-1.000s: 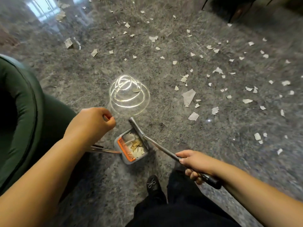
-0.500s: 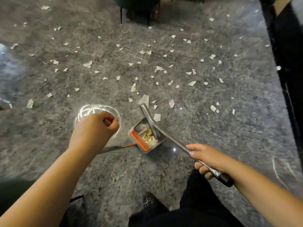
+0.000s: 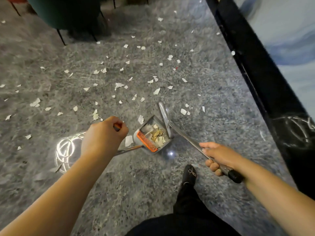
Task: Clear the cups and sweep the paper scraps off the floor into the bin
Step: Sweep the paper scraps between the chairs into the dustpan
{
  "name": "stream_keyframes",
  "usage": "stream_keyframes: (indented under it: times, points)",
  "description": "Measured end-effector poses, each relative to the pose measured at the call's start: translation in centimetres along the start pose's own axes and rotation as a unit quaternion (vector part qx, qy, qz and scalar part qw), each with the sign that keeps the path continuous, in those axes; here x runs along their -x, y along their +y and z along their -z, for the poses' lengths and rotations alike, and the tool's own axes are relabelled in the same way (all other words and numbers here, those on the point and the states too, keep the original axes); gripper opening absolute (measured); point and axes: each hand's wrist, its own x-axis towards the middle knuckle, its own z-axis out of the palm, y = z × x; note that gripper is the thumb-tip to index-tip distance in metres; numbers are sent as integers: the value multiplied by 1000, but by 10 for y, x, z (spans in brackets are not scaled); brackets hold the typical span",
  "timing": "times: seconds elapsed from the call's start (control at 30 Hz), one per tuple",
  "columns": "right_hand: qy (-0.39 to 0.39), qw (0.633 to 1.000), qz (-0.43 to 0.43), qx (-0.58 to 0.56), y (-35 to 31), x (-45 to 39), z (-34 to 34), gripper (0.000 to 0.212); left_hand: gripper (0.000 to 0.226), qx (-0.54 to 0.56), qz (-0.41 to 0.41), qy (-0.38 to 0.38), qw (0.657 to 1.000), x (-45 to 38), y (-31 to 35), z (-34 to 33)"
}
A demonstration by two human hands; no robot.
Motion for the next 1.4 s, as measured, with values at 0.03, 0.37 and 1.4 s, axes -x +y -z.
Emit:
stream_keyframes:
  times: [0.03,0.37,1.4]
  points:
    - [5,1000,-2,-7,-6,-5,18,38,12,-1,-6,-3,1000,-11,16,-7]
    - [54,996,-30,-71,-65,-64,177,37,15,-45,-44,-14,998,-121,156,-66]
    - [110,985,-126,34,-222,-321,269,42,15,-160,-188,-106,963,-407,293,-131]
